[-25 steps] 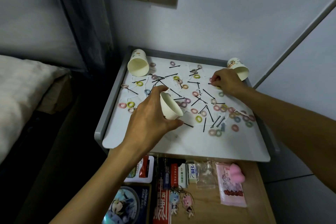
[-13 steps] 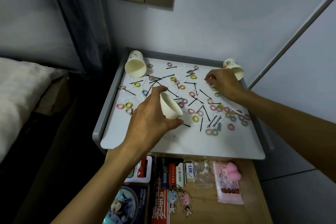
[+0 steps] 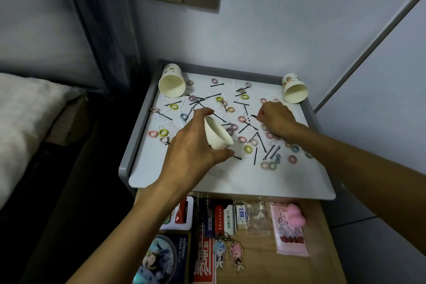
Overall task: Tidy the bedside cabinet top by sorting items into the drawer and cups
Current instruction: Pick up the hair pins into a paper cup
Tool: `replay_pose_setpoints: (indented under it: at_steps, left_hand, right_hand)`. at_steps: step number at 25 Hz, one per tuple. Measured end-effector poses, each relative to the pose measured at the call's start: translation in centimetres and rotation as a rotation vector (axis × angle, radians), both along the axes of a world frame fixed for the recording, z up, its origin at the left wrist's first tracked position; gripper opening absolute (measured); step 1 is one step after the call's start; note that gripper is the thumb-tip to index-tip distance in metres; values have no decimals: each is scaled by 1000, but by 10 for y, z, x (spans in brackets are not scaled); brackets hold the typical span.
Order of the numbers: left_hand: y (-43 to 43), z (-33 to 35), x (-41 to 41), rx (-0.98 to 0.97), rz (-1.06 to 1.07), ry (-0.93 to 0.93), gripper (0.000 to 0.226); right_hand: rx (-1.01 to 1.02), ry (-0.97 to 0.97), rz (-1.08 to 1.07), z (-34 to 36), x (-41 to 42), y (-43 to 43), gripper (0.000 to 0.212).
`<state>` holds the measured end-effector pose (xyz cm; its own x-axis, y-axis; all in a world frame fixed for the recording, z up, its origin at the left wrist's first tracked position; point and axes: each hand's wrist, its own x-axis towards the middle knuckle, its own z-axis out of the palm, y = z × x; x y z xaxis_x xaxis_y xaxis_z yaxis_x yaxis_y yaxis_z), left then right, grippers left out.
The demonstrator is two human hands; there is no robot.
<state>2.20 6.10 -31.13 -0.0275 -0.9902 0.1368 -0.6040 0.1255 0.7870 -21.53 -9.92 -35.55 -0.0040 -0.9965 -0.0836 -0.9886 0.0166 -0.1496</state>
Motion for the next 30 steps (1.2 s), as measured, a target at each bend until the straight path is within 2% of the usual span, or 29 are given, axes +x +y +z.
replay_pose_setpoints:
  at_steps: [3, 8, 14, 24, 30]
  left_hand:
    - [0, 0, 1, 0, -1, 1, 83]
    - [1, 2, 2, -2, 4, 8, 84]
    - [-2, 3, 6, -1, 29, 31, 84]
    - [-6, 2, 13, 4, 54, 26, 85]
    - [-5, 2, 12, 1, 45, 27, 83]
  right_hand:
    - [-18, 75, 27, 3, 0, 0, 8]
    - [-85, -187, 81, 12, -8, -7, 11]
    - [-191, -257, 205, 28, 15, -33, 16]
    - [-98, -157, 203, 9, 27, -49, 2]
    - [-4, 106, 247, 5, 39, -50, 16]
